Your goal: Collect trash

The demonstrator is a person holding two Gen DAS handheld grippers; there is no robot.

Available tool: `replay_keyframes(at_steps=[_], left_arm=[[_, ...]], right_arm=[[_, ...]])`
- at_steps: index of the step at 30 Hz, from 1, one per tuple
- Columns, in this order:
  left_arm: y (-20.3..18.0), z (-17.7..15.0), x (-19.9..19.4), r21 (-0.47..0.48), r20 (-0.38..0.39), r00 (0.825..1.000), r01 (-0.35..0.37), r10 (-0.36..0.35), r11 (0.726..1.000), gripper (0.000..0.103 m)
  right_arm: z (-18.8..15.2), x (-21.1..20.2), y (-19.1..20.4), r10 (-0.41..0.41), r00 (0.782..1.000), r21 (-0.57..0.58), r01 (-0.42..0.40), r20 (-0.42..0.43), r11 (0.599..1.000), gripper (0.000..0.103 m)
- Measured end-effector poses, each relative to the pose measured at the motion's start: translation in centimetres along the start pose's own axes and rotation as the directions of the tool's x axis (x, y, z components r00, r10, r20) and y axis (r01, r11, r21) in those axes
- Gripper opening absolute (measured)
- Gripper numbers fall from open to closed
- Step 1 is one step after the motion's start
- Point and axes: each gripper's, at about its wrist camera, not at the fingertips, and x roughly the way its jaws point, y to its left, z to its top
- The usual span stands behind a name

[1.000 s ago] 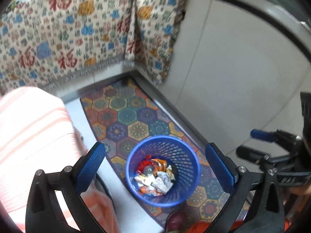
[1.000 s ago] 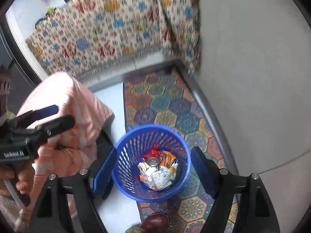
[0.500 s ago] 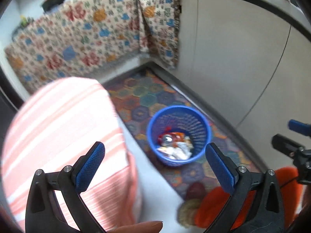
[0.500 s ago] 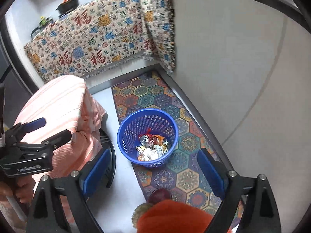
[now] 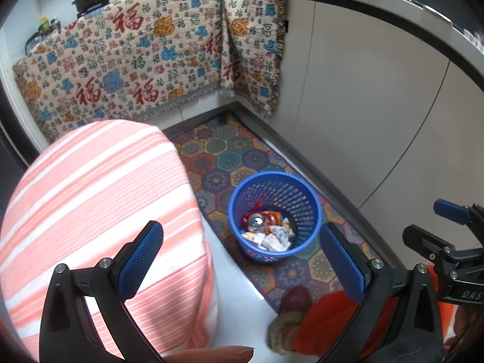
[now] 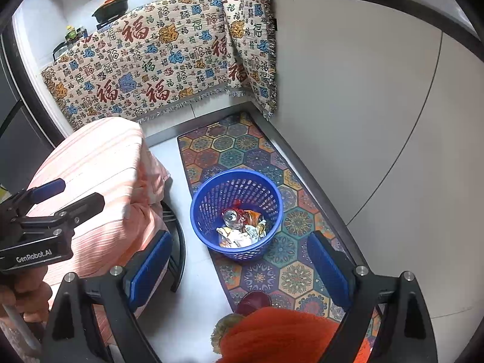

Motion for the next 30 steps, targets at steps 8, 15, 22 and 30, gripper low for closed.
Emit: replay_keyframes(at_steps=[8, 15, 22, 30], left_arm=[[0.24, -0.07, 0.14, -0.005, -0.006, 1.0, -0.011, 0.011, 1.0, 0.103], [0.2, -0.19, 0.25, -0.004, -0.014, 1.0, -0.013, 0.013, 1.0, 0.102], [0.37, -0.18, 0.35, -0.005, -0.019, 1.0, -0.011, 0.011, 1.0, 0.102], [0.47, -0.31, 0.54, -0.013, -0.028, 1.0, -0.013, 0.013, 1.0, 0.102]], right_arm=[[0.17, -0.26, 0.63, -0.01, 1.0, -0.017, 0.01, 0.003, 1.0, 0.093], [0.38, -0.34, 0.46, -0.015, 1.0, -0.035, 0.015, 0.002, 0.999, 0.093], [0.45, -0.21, 0.36, -0.017, 1.0, -0.037, 0.017, -0.002, 0.999, 0.093], [0.44, -0.15, 0.27, -0.02, 1.0, -0.04, 0.019, -0.003, 0.999, 0.093]])
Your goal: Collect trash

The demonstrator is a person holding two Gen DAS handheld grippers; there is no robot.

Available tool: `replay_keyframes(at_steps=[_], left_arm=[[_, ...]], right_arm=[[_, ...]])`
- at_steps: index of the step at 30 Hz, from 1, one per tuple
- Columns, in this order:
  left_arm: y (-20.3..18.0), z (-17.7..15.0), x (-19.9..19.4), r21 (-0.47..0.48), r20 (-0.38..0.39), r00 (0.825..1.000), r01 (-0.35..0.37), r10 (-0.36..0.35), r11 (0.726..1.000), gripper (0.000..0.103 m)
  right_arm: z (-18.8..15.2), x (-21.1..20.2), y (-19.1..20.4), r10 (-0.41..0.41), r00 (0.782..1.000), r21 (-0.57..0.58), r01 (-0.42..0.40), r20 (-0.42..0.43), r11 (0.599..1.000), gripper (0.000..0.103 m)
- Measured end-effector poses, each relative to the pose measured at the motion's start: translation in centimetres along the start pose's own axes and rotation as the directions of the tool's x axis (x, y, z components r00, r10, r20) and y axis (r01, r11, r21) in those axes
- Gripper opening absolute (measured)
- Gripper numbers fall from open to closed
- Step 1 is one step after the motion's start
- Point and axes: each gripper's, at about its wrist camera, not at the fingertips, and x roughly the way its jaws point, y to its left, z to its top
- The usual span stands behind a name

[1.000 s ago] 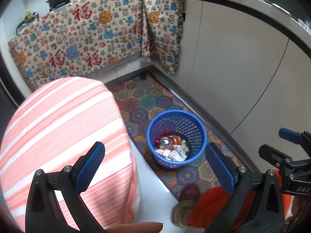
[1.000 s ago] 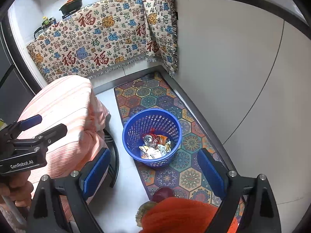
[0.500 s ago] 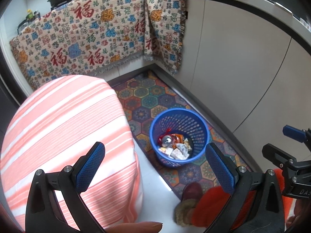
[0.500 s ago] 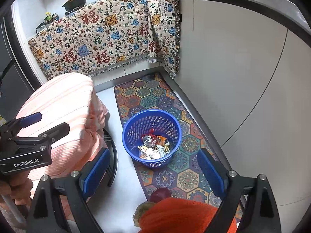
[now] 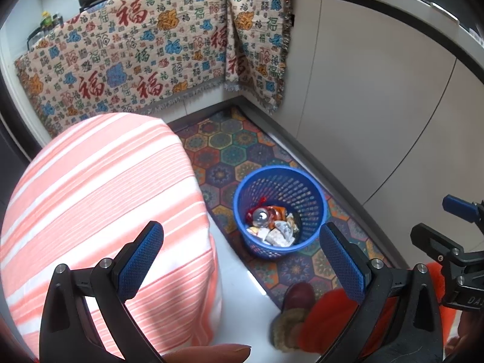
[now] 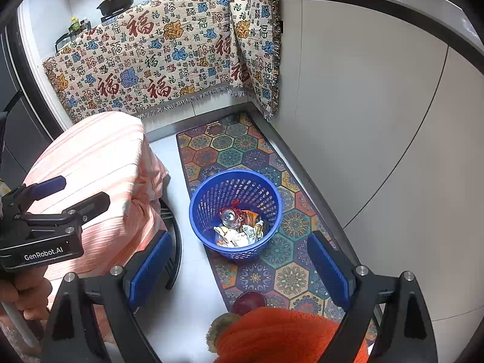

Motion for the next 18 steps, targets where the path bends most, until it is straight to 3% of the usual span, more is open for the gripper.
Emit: replay_keyframes(at_steps=[18], left_arm=[[-0.27, 0.03, 0.11, 0.006, -0.002, 1.0, 0.001, -0.001, 1.0, 0.102]], right_arm=[[-0.31, -0.03, 0.18, 0.0, 1.0, -0.003, 0.0, -0.005, 1.0, 0.093]])
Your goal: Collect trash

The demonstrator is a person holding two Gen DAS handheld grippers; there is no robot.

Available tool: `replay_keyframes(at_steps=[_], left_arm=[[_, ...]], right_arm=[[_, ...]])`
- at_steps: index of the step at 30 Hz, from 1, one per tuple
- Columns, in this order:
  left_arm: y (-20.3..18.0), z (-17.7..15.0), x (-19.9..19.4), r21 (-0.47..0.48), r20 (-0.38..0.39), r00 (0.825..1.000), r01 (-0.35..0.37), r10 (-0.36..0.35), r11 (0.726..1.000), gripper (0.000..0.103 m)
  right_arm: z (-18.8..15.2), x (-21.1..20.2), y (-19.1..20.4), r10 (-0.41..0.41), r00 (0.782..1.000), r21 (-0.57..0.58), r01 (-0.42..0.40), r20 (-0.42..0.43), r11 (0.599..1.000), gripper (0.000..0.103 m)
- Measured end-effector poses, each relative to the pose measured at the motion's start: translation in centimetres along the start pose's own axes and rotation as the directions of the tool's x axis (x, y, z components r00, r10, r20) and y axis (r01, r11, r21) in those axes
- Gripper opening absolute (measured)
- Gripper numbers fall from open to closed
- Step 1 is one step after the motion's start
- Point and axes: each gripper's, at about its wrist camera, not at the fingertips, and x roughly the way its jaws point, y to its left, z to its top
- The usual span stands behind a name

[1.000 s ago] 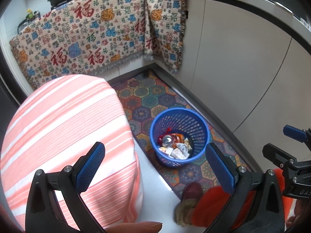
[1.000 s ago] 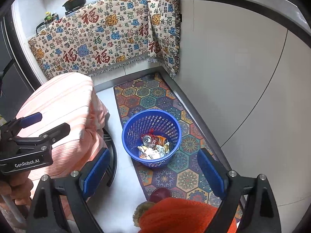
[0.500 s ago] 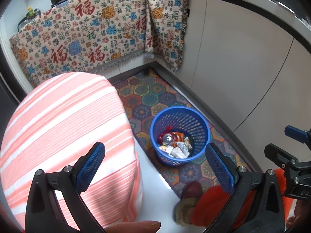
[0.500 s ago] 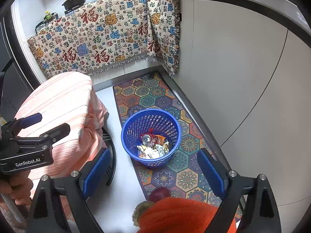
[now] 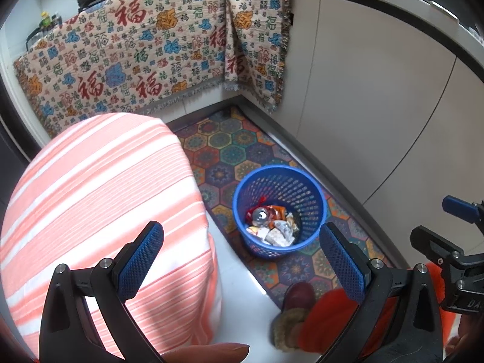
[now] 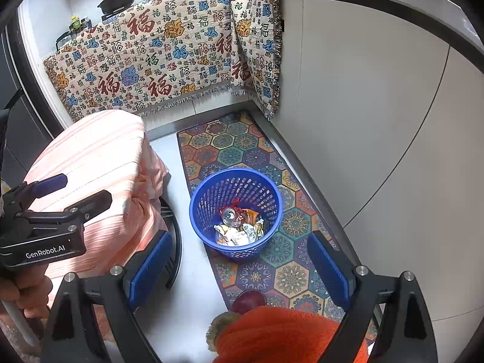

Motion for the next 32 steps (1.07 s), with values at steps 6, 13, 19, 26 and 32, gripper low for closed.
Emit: replay_keyframes(at_steps=[6, 13, 19, 26, 32], left_arm=[[-0.19, 0.02, 0.04, 0.002, -0.001, 1.0, 0.002, -0.002, 1.0, 0.102], [-0.37, 0.03, 0.06, 0.001, -0.002, 1.0, 0.001, -0.001, 1.0, 0.102], [-0.64, -0.03, 0.05, 0.005, -0.002, 1.0, 0.002, -0.002, 1.0, 0.102], [-0.87, -0.09, 0.2, 0.015, -0.005, 1.0, 0.004, -0.004, 1.0, 0.102], [-1.04, -0.2, -0.14, 0.023, 0.017, 1.0, 0.016, -0.016, 1.0, 0.102]], right_arm=[[-0.1, -0.08, 0.15, -0.003, 1.0, 0.003, 0.003, 0.0, 1.0, 0.093], [0.0, -0.14, 0.14, -0.002, 1.0, 0.004, 0.002, -0.001, 1.0, 0.093], [0.01, -0.14, 0.11, -0.001, 1.0, 0.004, 0.001, 0.001, 1.0, 0.093], [0.05, -0.12, 0.03, -0.003, 1.0, 0.005, 0.003, -0.001, 1.0, 0.093], [-0.36, -0.15, -0.04, -0.006, 1.0, 0.019, 0.006, -0.005, 1.0, 0.093]])
